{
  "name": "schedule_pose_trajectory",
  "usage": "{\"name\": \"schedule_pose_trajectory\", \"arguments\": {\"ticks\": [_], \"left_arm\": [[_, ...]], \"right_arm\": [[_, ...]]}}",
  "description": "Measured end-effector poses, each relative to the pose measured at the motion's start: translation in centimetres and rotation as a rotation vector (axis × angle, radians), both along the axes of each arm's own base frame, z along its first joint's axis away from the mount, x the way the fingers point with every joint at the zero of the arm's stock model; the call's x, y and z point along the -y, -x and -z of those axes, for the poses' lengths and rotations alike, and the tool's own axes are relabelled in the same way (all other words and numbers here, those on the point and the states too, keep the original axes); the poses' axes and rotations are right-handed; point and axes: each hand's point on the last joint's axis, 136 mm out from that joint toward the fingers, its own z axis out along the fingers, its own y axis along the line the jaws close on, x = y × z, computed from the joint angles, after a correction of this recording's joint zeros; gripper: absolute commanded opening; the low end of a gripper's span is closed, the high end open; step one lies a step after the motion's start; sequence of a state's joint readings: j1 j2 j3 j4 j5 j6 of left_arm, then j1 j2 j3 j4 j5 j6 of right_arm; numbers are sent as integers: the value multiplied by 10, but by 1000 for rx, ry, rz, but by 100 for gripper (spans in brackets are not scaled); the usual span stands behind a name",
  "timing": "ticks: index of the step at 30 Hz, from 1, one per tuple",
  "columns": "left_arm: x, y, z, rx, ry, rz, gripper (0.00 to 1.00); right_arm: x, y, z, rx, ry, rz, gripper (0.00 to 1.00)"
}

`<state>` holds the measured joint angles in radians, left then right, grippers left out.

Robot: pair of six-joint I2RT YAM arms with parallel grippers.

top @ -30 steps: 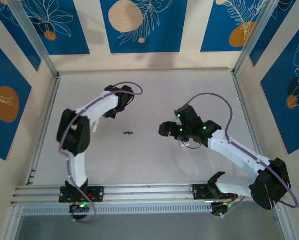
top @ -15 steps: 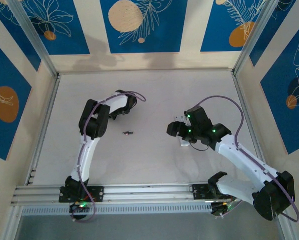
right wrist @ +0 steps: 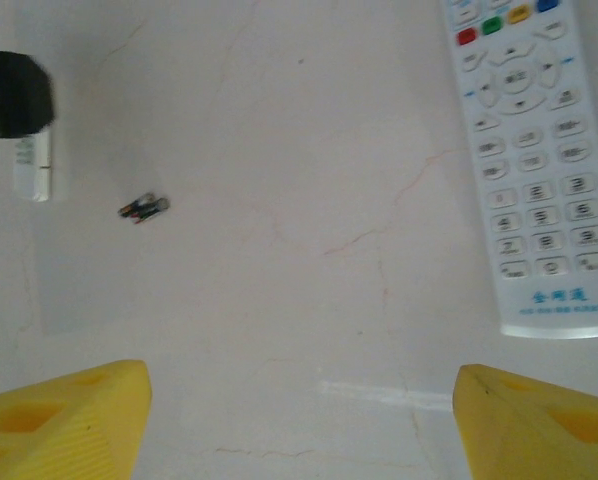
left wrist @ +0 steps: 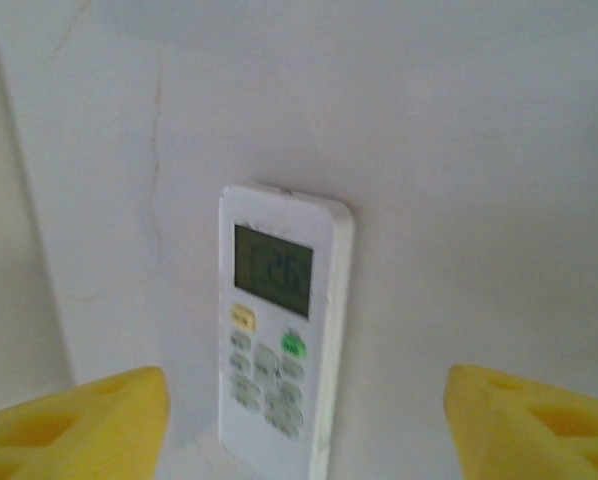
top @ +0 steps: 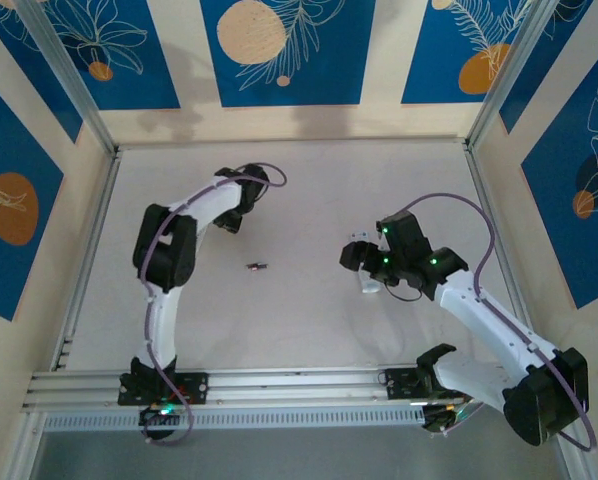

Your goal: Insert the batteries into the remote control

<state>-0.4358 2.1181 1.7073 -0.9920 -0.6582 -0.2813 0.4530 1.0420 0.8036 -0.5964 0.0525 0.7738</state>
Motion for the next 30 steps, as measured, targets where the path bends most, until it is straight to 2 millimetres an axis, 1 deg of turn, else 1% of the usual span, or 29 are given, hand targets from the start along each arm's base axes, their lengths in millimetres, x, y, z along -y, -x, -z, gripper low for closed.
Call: {"name": "schedule_pose_trajectory", "arguments": {"ticks": [2,4,5,6,8,10,11,13,16,18,20,23,27,28,30], "left_arm": [[18,6,-29,62,172,11,84],[42,18,-63,142,398,39,89],[56,28,-82,188,531,64,90],[66,38,-98,225,635,84,91],[90,62,-134,313,881,147,91],[105,85,-158,354,1056,202,92],[110,93,-164,361,1114,222,92],[117,104,-164,352,1192,239,92],[122,115,-148,303,1241,229,93],[123,121,-136,266,1253,211,93],[124,125,-129,239,1263,198,93],[127,128,-127,224,1286,194,94],[129,126,-129,232,1304,200,94],[130,126,-129,234,1306,202,94],[130,126,-129,235,1309,205,95]], "right_arm": [[7,-8,11,-20,46,14,83],[12,-18,24,-55,110,15,85],[13,-25,33,-81,154,10,86],[14,-30,40,-99,185,4,86],[15,-44,56,-141,251,-12,87],[14,-53,71,-175,297,-28,87],[15,-55,79,-196,317,-35,87],[16,-56,93,-237,348,-46,87],[19,-54,109,-282,390,-57,84],[19,-54,112,-288,401,-59,80],[19,-51,116,-298,420,-69,78],[20,-46,118,-311,455,-81,79],[24,-44,114,-304,484,-79,80],[25,-44,112,-299,489,-73,77],[29,-46,113,-303,490,-56,69]]}}
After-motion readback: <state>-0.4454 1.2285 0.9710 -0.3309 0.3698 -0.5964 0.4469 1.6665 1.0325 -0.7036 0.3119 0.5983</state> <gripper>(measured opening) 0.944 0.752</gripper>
